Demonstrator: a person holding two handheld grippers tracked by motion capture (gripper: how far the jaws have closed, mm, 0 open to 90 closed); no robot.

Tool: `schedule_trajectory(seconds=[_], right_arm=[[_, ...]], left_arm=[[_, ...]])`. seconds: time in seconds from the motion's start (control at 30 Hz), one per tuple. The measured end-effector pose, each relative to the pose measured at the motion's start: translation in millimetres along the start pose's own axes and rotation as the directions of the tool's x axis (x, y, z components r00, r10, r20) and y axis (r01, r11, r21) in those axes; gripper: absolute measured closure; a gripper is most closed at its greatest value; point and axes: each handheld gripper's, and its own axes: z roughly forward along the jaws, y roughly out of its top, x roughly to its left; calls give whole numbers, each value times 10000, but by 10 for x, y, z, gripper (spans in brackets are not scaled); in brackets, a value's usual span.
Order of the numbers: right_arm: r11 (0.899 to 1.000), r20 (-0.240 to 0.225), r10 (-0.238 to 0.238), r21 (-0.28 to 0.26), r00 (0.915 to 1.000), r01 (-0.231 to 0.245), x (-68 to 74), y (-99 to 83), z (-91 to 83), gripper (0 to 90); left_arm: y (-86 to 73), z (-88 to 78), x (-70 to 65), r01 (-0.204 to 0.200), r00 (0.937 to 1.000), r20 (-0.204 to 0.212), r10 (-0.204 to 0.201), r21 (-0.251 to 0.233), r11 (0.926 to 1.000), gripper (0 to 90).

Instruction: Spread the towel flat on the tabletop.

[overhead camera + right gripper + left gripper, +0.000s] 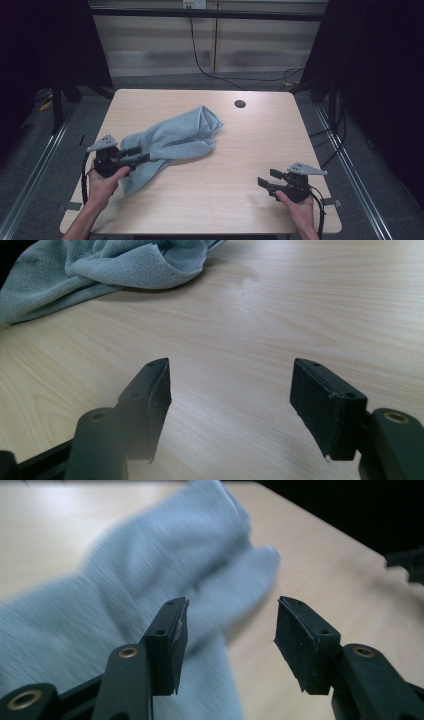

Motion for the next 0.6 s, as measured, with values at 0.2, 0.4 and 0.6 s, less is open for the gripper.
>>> schedule_trajectory(seconds=[0.2, 0.4, 0.6], right_arm=[[9999, -153, 55, 92, 9999, -54, -12, -20, 11, 315], [9991, -229, 16, 414, 9997, -6, -8, -39, 45, 303], [9988, -242, -26, 487, 9997, 37, -9, -39, 53, 299]], left_arm=[[115, 155, 249, 143, 9993, -356, -117, 740, 9972, 414], [-22, 315, 504, 198, 9923, -1242, -3, 1557, 9876, 382], [-200, 455, 584, 451, 9922, -1226, -217, 1918, 9804, 484]])
